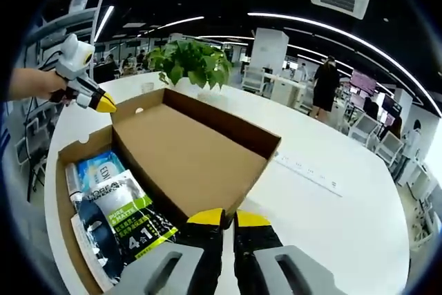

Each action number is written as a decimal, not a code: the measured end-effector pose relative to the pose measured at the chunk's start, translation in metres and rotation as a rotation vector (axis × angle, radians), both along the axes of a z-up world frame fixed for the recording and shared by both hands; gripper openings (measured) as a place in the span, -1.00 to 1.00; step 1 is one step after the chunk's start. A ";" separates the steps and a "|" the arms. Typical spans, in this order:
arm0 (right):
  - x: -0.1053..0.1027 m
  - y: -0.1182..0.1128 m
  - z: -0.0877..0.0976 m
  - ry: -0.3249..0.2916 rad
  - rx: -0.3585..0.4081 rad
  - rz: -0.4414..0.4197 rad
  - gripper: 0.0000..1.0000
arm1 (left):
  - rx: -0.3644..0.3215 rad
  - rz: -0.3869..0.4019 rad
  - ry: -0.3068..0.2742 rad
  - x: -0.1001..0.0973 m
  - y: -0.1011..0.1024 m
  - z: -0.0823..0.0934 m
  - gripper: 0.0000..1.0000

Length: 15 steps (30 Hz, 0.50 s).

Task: Operate the shoe box by opening the lid, removing the specified soft item, and placing it in the target area until the item is outside and the box remains undamaged.

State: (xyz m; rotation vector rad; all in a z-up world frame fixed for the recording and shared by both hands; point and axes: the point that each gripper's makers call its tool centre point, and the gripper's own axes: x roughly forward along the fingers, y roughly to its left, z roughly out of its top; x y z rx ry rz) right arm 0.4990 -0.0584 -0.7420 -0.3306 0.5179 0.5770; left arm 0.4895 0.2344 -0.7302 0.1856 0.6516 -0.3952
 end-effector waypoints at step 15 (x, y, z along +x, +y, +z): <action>0.005 0.000 -0.004 0.005 0.004 -0.007 -1.00 | -0.005 0.009 0.004 0.006 0.000 -0.005 -0.95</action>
